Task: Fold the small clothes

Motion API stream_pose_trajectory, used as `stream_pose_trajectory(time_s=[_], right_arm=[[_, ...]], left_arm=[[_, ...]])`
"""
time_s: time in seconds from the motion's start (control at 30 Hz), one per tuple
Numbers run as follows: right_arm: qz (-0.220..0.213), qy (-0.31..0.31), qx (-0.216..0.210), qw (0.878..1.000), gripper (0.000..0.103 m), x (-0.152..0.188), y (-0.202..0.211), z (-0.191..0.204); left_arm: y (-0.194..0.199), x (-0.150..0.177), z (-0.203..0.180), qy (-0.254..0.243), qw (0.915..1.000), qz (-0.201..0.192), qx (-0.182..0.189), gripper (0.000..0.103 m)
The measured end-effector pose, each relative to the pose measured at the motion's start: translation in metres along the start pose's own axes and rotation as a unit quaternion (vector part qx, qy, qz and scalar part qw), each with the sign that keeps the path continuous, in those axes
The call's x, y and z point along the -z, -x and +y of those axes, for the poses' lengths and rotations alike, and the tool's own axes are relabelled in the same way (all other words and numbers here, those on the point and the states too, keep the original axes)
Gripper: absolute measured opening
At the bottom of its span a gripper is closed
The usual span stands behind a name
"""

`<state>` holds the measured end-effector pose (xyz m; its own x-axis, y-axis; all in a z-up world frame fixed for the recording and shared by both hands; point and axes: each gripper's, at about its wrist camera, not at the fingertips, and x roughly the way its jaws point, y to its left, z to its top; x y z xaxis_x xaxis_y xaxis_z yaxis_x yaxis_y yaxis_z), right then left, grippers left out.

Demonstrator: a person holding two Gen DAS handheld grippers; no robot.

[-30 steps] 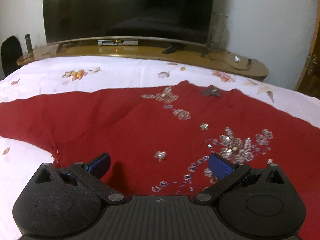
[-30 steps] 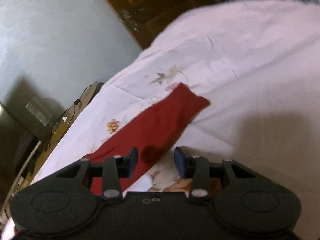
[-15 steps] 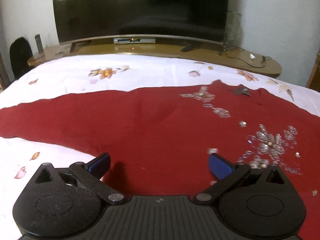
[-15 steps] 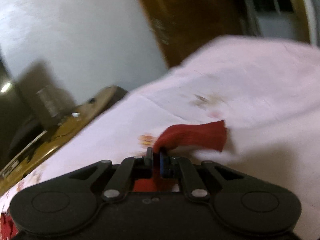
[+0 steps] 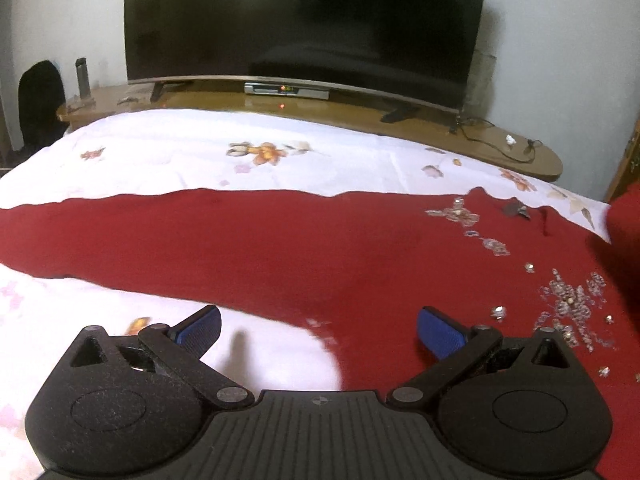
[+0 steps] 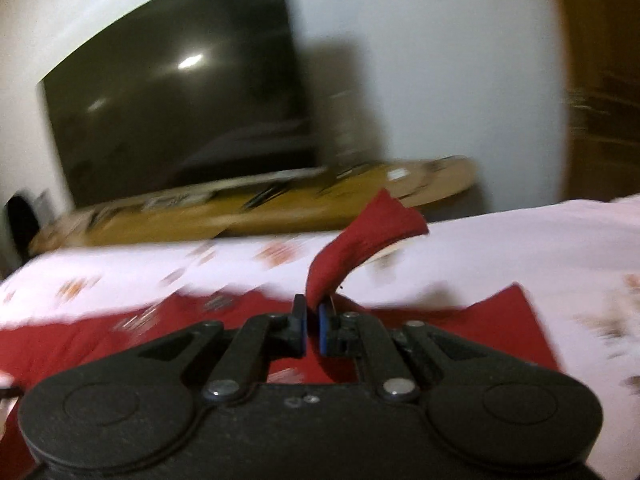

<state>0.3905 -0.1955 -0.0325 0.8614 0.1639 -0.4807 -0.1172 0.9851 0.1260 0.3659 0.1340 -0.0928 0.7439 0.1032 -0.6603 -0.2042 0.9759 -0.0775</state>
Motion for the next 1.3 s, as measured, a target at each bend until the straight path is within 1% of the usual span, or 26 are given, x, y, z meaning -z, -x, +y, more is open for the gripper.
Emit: stream_pose_trajectory(time_s=[0.07,0.13,0.17,0.23,0.27,0.3,0.33,0.37,0.4,0.43,0.47,0.5,0.53,0.57,0.63,0.7,0.73,0.83,0.87,0.9,0.93,0.97,1.03,1.17,1.23,1.3], right_arm=[[0.022,0.030,-0.020,0.999,0.007,0.014,-0.016,0.037],[0.050,0.045,-0.033,0.997,0.007,0.029,-0.033,0.062],[0.069,0.055,-0.040,0.995,0.008,0.038,-0.046,0.068],[0.099,0.067,-0.048,0.992,0.020,0.052,-0.060,0.078],[0.083,0.078,-0.043,0.993,0.025,0.055,-0.053,0.083],[0.074,0.085,-0.037,0.993,0.037,0.055,-0.046,0.086],[0.061,0.080,-0.037,0.994,0.040,0.052,-0.035,0.085],[0.047,0.070,-0.040,0.996,0.040,0.050,-0.023,0.083],[0.040,0.059,-0.037,0.997,0.040,0.048,-0.014,0.070],[0.035,0.048,-0.029,0.998,0.040,0.046,-0.007,0.062],[0.031,0.036,-0.021,0.999,0.040,0.045,0.000,0.052],[0.031,0.021,-0.011,0.999,0.040,0.049,0.012,0.037],[0.033,0.008,-0.001,0.999,0.040,0.049,0.019,0.025],[0.033,-0.004,0.010,0.999,0.040,0.050,0.026,0.015],[0.032,-0.022,0.024,0.999,0.040,0.051,0.040,-0.003],[0.030,-0.030,0.038,0.998,0.040,0.054,0.048,-0.016],[0.028,-0.033,0.043,0.998,0.040,0.055,0.053,-0.022],[0.024,-0.044,0.058,0.997,0.040,0.059,0.062,-0.039],[0.024,-0.049,0.062,0.997,0.040,0.060,0.065,-0.044],[0.025,-0.055,0.066,0.996,0.040,0.062,0.067,-0.049],[0.025,-0.061,0.069,0.995,0.040,0.064,0.069,-0.053],[0.026,-0.067,0.072,0.995,0.040,0.065,0.071,-0.058],[0.030,-0.076,0.078,0.994,0.040,0.066,0.072,-0.064],[0.039,-0.083,0.085,0.992,0.040,0.066,0.067,-0.072],[0.045,-0.087,0.086,0.991,0.040,0.066,0.064,-0.076],[0.052,-0.093,0.089,0.990,0.041,0.067,0.056,-0.080]], left_arm=[[0.001,-0.001,0.006,0.000,0.9999,0.006,0.010,0.103],[-0.001,-0.003,0.010,0.007,0.9996,0.016,0.020,0.103],[-0.002,-0.004,0.012,0.014,0.9994,0.019,0.024,0.103],[-0.005,-0.008,0.011,0.020,0.9991,0.023,0.029,0.103],[-0.006,-0.009,0.010,0.021,0.9990,0.025,0.031,0.103],[-0.007,-0.011,0.008,0.024,0.9987,0.024,0.037,0.103],[-0.010,-0.014,0.005,0.029,0.9980,0.024,0.051,0.103],[-0.013,-0.018,-0.002,0.034,0.9968,0.023,0.069,0.102],[-0.016,-0.021,-0.009,0.038,0.9952,0.021,0.087,0.102],[-0.019,-0.024,-0.020,0.040,0.9930,0.019,0.110,0.098],[-0.025,-0.027,-0.033,0.042,0.9900,0.024,0.133,0.078],[-0.033,-0.030,-0.045,0.050,0.9860,0.036,0.155,0.069],[-0.042,-0.032,-0.059,0.061,0.9803,0.049,0.181,0.069],[-0.049,-0.032,-0.069,0.065,0.9762,0.056,0.199,0.069],[-0.067,-0.031,-0.092,0.073,0.9698,0.082,0.218,0.069],[-0.085,-0.028,-0.106,0.095,0.9614,0.109,0.234,0.069],[-0.091,-0.027,-0.113,0.098,0.9614,0.114,0.231,0.069],[-0.101,-0.029,-0.130,0.087,0.9656,0.106,0.221,0.069],[-0.102,-0.030,-0.134,0.083,0.9659,0.104,0.222,0.060],[-0.103,-0.031,-0.138,0.074,0.9671,0.105,0.219,0.023],[-0.109,-0.032,-0.143,0.062,0.9682,0.114,0.214,0.006],[-0.111,-0.030,-0.139,0.063,0.9665,0.119,0.219,0.005],[-0.107,-0.035,-0.135,0.062,0.9655,0.109,0.228,0.004],[-0.077,-0.059,-0.114,0.058,0.9639,0.061,0.253,0.004],[-0.067,-0.067,-0.098,0.052,0.9644,0.047,0.255,0.004],[-0.063,-0.070,-0.075,0.050,0.9679,0.042,0.243,0.004]])
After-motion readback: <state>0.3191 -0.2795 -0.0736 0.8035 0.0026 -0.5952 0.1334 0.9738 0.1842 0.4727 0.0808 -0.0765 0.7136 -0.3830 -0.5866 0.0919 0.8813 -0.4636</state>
